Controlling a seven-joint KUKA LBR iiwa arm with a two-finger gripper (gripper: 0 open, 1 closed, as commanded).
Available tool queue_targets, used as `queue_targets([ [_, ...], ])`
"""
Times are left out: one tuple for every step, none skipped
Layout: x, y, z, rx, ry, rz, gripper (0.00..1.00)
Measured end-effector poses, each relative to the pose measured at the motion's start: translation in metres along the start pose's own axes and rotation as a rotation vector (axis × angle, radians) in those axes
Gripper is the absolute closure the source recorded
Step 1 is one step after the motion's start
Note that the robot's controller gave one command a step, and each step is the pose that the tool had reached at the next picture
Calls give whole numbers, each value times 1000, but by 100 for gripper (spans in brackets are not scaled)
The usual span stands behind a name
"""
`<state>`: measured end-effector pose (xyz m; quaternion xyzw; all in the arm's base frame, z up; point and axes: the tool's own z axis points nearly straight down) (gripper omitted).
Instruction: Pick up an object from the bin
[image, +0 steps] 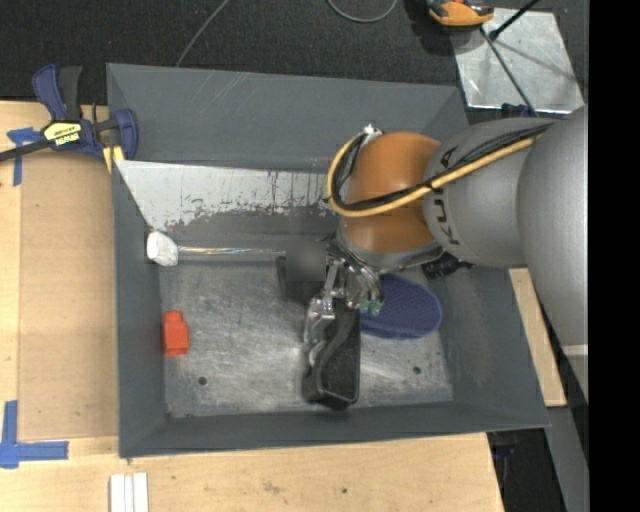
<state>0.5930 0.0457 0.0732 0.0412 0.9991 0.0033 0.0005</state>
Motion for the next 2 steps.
queue_targets([
  [-6,0,-6,1,-32,1,100],
  [-8,-5,-151,5,-12,8,100],
])
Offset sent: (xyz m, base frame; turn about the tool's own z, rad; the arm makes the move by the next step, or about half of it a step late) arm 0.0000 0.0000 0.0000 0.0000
